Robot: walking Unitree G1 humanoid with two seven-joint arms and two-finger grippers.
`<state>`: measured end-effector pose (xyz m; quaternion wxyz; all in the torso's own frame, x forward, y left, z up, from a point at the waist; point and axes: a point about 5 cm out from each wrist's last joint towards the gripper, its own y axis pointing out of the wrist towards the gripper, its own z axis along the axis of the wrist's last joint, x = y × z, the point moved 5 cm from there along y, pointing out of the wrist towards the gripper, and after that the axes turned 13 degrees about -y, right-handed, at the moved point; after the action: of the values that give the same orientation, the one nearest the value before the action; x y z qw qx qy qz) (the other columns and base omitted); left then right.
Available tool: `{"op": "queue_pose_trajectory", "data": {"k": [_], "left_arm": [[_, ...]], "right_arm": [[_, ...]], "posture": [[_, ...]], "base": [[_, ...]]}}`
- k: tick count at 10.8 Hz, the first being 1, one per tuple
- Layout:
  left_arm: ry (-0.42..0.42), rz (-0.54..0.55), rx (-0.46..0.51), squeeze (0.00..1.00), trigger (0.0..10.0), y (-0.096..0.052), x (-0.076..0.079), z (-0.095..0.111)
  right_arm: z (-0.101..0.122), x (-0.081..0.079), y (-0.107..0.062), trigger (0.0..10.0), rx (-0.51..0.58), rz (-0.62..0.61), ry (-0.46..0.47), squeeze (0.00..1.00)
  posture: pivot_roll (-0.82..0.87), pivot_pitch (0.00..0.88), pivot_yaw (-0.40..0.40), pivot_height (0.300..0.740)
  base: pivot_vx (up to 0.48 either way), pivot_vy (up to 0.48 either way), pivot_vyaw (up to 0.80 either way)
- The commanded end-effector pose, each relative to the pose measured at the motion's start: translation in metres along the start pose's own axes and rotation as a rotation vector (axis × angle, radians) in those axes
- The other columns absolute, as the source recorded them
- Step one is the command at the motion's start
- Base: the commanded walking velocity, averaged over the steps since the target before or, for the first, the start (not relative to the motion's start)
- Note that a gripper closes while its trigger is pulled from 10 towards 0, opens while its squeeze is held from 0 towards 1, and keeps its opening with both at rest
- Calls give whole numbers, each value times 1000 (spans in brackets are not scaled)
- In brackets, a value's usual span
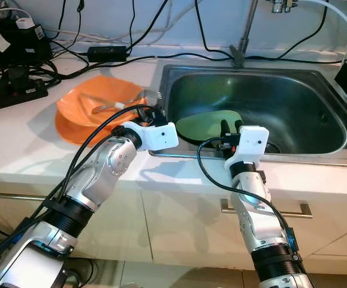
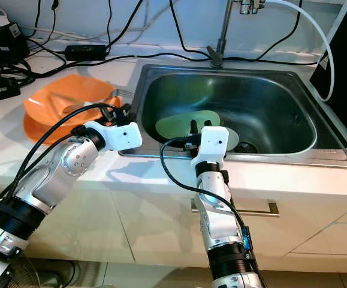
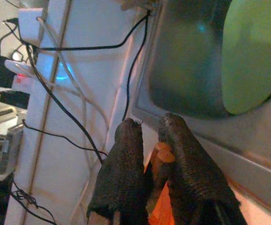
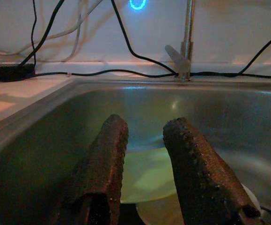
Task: Kitchen organization
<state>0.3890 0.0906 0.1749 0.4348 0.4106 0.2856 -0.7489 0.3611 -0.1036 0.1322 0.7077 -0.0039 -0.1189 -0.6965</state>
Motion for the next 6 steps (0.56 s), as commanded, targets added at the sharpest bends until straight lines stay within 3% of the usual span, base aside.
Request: {"op": "queue_pose_trajectory", "data": {"k": [1,6], "left_arm": [[17,12,7,0,0,1,-6,3],[111,160,122,0,0,1,-43,32]], "right_arm": [[-2,-1,1,10000,-8,-1,-7,0],[-3,1,3,10000,-13,-7,-7,0]], "posture": [[-47,0,17,740],[-42,0,13,740]], "base": [[0,0,0],[0,0,0]]}}
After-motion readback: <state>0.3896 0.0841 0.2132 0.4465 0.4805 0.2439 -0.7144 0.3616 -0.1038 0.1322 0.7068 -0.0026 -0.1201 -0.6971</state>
